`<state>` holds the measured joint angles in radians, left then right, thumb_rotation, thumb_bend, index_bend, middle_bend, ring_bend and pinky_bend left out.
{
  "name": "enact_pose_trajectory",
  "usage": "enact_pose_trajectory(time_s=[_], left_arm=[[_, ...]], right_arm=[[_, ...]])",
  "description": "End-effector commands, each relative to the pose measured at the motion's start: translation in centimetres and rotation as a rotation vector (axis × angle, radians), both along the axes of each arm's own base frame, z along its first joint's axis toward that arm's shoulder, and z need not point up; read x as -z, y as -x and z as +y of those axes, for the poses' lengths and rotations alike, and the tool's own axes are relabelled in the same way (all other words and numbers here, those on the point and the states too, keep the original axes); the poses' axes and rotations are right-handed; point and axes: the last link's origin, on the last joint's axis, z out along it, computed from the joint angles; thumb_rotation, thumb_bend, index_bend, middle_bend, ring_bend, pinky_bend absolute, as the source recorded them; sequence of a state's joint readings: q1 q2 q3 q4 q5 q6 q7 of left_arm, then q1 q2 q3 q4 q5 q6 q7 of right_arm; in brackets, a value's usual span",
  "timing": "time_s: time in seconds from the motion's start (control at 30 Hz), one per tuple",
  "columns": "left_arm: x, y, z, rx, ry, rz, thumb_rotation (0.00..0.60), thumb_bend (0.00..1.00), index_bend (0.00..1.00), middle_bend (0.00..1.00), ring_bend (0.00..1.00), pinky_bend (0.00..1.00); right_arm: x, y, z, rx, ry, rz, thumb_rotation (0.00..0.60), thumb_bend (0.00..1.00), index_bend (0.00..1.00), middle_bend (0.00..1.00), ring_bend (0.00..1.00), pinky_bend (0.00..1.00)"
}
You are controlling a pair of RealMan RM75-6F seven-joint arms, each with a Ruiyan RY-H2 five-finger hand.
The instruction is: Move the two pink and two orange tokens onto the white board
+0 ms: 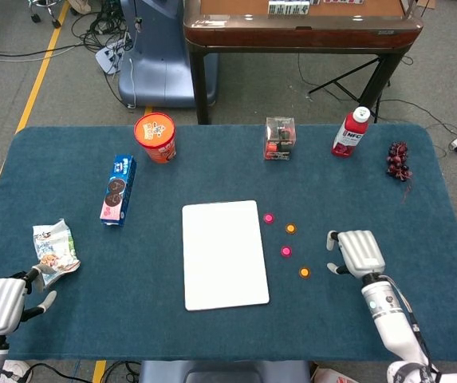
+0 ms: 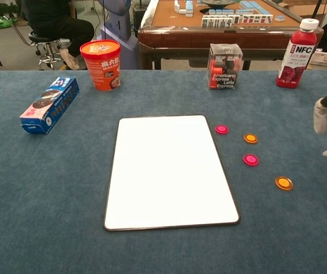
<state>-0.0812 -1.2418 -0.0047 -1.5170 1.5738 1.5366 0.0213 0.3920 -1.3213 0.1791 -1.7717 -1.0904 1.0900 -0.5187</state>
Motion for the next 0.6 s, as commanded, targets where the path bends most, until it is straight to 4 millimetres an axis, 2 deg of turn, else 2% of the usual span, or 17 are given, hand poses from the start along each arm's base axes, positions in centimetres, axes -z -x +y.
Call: enact_pose_trajectory(time_s=[0.03, 0.4, 0.6], left_arm=[[0.1, 0.2, -0.1, -0.003, 0.003, -0.002, 0.6, 0.28, 0.51, 0.65, 0.64, 0.78], [-0.1, 1.2, -0.5, -0.025, -0.002, -0.006, 0.6, 0.28, 0.51, 0.65, 0.64, 0.78], [0.1, 1.3, -0.5, -0.028, 0.005, -0.008, 0.6, 0.28, 0.51, 0.65, 0.64, 0.78]], right_arm=[[1.2, -1.6, -1.2, -0.012, -0.03, -0.003, 0.6, 0.11, 0.53, 1.0, 1.0, 1.0], [4.0, -2.8, -3.2, 0.016, -0.105, 0.034, 0.6, 0.13, 0.53, 1.0, 1.0, 1.0], [5.4, -3.1, -3.9, 0.038, -0.127, 0.049, 0.6, 0.08, 0.53, 1.0, 1.0, 1.0]])
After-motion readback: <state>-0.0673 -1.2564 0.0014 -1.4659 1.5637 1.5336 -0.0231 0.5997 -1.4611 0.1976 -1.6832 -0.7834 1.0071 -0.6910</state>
